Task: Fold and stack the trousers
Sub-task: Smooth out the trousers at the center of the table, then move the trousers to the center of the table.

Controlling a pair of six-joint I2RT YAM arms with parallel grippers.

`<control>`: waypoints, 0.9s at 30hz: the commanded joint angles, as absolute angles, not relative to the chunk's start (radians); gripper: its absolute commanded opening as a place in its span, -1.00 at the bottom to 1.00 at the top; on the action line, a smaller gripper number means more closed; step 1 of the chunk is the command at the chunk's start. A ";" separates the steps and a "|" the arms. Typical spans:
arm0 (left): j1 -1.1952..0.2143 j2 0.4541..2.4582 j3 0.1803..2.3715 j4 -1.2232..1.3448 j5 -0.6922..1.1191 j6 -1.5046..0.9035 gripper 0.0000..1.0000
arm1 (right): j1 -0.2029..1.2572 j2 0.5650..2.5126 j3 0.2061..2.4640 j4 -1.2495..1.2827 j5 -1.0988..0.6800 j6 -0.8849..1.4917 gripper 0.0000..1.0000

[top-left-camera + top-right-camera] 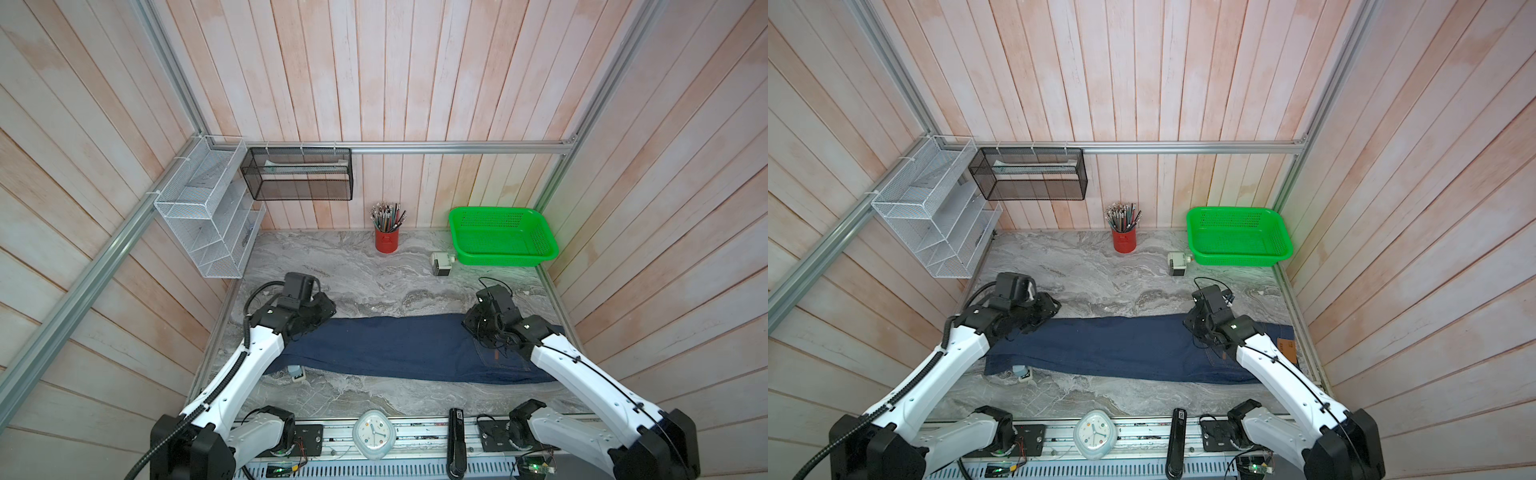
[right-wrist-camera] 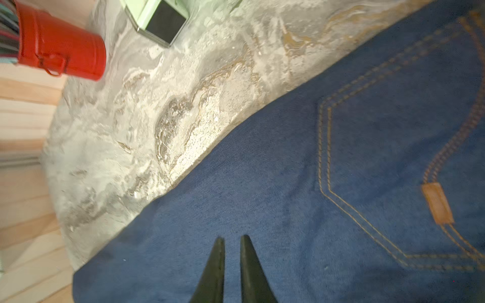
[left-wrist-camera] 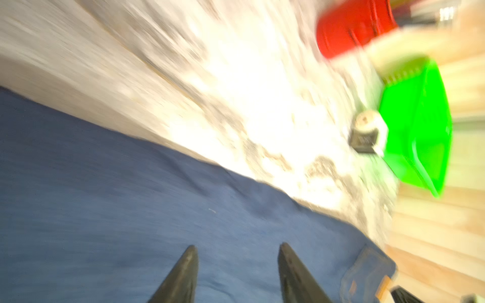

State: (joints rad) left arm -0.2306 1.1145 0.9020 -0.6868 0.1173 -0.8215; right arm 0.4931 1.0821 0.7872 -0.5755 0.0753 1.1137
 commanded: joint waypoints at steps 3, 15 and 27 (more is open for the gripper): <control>0.084 1.047 0.917 -0.933 0.133 -0.664 0.24 | 0.605 1.257 0.875 -0.415 -0.020 0.902 -0.71; 0.550 1.018 0.864 -0.986 0.307 -0.551 0.34 | 0.732 1.625 0.975 -0.424 -0.129 0.738 -0.18; 0.589 1.089 0.937 -0.991 0.339 -0.549 0.34 | 0.459 1.715 0.737 -0.346 -0.093 0.663 -0.39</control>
